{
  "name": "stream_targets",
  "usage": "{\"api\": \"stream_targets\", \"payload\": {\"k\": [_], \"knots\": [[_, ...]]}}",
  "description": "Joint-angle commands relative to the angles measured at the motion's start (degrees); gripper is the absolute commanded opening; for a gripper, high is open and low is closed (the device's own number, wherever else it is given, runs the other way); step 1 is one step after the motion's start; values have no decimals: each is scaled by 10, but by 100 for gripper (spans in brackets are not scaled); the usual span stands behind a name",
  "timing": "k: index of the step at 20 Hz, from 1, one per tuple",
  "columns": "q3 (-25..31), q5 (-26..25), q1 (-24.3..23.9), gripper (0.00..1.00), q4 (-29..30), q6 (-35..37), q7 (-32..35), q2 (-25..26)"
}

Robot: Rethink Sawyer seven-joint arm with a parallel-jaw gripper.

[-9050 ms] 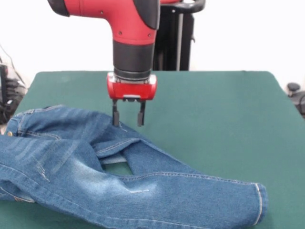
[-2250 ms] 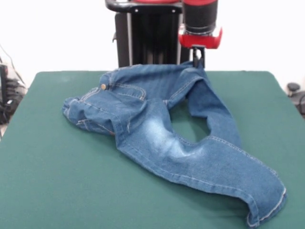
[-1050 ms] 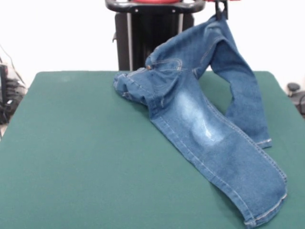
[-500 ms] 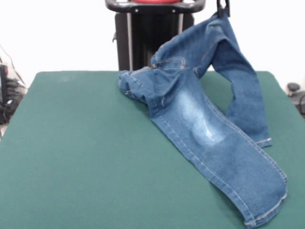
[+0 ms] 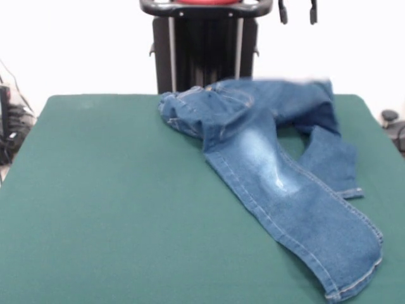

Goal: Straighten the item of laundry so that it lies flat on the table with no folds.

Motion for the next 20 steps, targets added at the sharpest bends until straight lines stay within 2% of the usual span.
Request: {"api": "stream_targets", "payload": {"k": [1, 7, 9, 13, 17, 20], "knots": [[14, 42, 25, 100, 21, -19, 132, 22], [10, 46, 40, 100, 18, -18, 145, 13], [6, 39, 51, 100, -2, -49, 155, 27], [-30, -6, 98, 100, -71, -64, 195, 62], [-94, -53, 163, 100, -169, -15, 244, 103], [-127, -74, 189, 100, -229, -3, 242, 133]]}}
